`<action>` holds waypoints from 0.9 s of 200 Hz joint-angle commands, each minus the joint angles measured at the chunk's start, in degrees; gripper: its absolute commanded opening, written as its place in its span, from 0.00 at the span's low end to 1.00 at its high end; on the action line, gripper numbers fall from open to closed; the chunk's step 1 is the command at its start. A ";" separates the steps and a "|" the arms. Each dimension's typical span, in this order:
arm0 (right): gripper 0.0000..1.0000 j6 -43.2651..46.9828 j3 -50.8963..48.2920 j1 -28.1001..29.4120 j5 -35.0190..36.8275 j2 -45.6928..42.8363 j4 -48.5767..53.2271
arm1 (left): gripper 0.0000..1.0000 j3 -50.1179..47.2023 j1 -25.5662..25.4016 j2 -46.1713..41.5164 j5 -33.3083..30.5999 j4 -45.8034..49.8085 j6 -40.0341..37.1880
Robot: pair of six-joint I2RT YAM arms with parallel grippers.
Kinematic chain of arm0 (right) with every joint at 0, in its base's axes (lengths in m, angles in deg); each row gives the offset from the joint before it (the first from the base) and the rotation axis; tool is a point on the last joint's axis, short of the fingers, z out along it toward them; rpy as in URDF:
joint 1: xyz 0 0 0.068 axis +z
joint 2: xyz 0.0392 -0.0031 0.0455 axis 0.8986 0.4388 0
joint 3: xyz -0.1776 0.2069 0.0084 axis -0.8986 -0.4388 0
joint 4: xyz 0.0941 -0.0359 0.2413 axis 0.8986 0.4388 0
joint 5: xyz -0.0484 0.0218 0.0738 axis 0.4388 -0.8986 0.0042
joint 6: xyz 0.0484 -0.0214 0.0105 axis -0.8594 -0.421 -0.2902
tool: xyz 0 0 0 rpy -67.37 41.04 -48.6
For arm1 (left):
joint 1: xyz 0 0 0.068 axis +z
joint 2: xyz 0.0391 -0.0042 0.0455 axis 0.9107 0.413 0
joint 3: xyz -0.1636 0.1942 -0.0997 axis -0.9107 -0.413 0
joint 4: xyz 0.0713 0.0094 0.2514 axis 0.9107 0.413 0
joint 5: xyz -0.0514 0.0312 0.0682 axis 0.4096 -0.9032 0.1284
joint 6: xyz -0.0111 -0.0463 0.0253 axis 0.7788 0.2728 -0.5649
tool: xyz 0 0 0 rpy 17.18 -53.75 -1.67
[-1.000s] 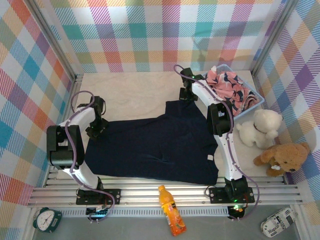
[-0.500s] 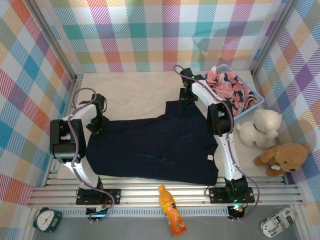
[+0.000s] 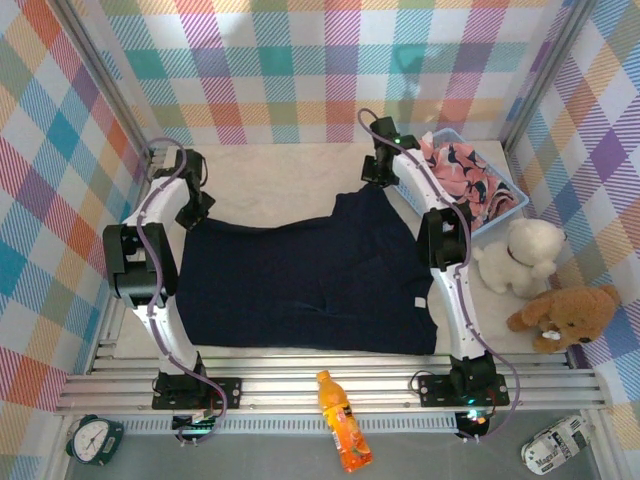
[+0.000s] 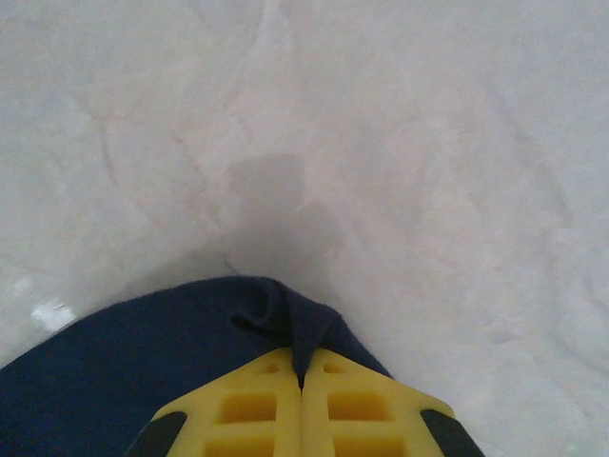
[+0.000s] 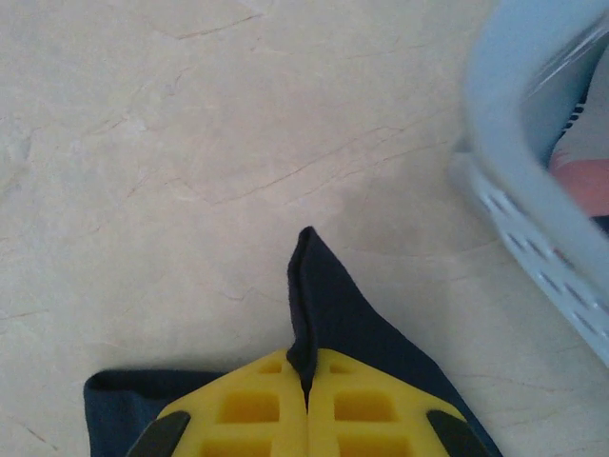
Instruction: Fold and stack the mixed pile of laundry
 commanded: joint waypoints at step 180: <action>0.62 -14.32 -91.85 0.17 -4.16 -71.66 -6.31 | 0.75 -27.77 10.90 -25.83 9.80 1.88 -3.56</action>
